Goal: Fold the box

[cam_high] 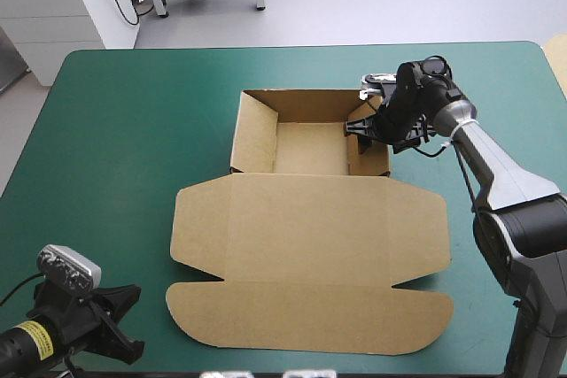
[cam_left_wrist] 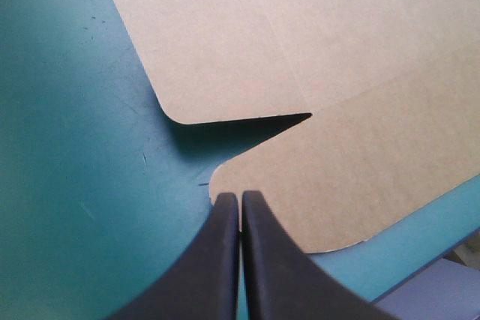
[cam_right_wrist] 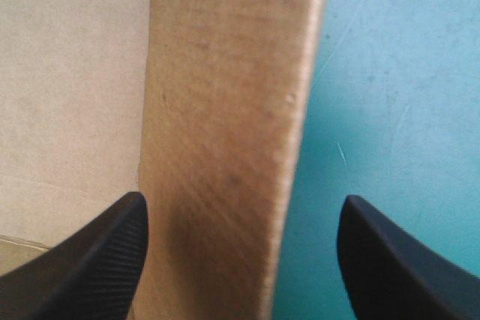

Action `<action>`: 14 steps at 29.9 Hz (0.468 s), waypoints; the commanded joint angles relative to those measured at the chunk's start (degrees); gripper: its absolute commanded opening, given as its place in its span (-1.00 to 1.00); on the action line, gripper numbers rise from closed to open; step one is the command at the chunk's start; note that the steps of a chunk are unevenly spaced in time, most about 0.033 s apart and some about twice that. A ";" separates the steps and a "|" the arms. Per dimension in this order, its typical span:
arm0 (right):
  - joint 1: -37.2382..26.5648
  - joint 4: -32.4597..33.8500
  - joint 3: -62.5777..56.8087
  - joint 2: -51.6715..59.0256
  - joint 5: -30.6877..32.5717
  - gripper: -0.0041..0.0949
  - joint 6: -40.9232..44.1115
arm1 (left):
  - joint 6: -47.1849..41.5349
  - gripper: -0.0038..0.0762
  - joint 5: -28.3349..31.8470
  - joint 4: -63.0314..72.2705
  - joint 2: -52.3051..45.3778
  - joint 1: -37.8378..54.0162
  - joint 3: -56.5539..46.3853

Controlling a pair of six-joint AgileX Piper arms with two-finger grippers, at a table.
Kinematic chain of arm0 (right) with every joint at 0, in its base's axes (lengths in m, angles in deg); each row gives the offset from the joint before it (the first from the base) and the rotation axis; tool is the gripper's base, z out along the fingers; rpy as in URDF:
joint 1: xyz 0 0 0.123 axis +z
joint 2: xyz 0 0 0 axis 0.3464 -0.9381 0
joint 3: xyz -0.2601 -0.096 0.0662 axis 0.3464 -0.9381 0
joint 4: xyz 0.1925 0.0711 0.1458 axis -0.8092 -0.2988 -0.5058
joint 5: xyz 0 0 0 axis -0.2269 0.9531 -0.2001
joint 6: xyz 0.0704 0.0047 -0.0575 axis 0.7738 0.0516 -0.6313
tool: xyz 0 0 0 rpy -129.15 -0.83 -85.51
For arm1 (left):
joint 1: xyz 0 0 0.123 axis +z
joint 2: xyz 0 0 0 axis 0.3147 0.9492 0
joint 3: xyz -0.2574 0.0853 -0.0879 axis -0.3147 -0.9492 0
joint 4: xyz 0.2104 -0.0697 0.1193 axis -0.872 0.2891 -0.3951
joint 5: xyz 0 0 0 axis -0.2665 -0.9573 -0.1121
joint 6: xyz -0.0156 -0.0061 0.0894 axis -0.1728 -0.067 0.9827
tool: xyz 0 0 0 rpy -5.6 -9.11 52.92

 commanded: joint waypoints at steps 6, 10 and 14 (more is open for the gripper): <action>0.03 -0.76 1.43 0.47 4.66 -0.54 -3.59 | -0.32 -0.92 4.24 -0.29 -5.87 -0.39 -5.38; 0.03 -1.11 2.44 0.27 4.02 -0.95 -4.15 | -0.32 -0.92 4.40 -0.51 -7.06 -0.39 -6.50; 0.03 -1.11 7.18 1.70 4.72 -0.96 -4.15 | -0.32 -0.92 5.15 -0.51 -7.29 -0.39 -6.50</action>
